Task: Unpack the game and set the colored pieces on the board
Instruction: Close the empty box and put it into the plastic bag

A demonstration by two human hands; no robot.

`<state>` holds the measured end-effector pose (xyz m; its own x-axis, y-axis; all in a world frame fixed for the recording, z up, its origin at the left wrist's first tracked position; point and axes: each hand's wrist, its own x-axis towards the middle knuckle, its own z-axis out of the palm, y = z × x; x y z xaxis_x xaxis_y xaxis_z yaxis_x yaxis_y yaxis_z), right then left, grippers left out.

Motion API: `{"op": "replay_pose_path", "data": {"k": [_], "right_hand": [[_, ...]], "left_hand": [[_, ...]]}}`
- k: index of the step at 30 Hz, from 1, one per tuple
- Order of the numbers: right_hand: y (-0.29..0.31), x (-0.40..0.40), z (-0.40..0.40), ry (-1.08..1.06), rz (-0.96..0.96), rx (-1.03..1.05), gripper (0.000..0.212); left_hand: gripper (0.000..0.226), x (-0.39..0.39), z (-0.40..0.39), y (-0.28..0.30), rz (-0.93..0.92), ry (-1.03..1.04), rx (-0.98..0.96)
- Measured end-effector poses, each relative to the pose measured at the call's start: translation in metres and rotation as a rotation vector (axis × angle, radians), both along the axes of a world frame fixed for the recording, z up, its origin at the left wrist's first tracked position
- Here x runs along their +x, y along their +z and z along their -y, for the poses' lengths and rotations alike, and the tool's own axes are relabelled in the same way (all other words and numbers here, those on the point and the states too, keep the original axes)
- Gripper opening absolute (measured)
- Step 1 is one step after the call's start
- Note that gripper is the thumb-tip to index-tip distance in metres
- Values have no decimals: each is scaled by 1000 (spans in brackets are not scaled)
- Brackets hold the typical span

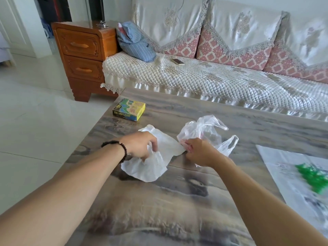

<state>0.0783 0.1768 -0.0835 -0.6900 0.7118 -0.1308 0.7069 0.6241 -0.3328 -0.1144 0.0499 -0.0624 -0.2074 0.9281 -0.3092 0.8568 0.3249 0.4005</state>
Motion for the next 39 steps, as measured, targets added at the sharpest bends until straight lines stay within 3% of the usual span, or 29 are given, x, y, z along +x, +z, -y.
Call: {"op": "replay_pose_path", "data": {"k": [2,6,13,20,26,33,39], "right_hand": [[-6,7,1,-29,-77,23,9],[-2,25,9,-116,-245,-47,32],[68,80,28,-311,-543,41,23],[152,194,64,-491,-912,-32,17],[177,345,106,-775,-1147,7,13],[139,542,171,-1101,-1277,11,13],[35,658,220,-1400,-1332,-47,8]], "left_hand": [[25,7,-2,-3,-20,26,57],[21,18,6,-6,-122,-1,190],[3,74,16,38,-29,29,503],[24,185,14,97,124,-88,603],[18,324,6,118,414,-196,609],[11,521,1,90,633,-418,470],[15,661,8,6,666,-504,305]]}}
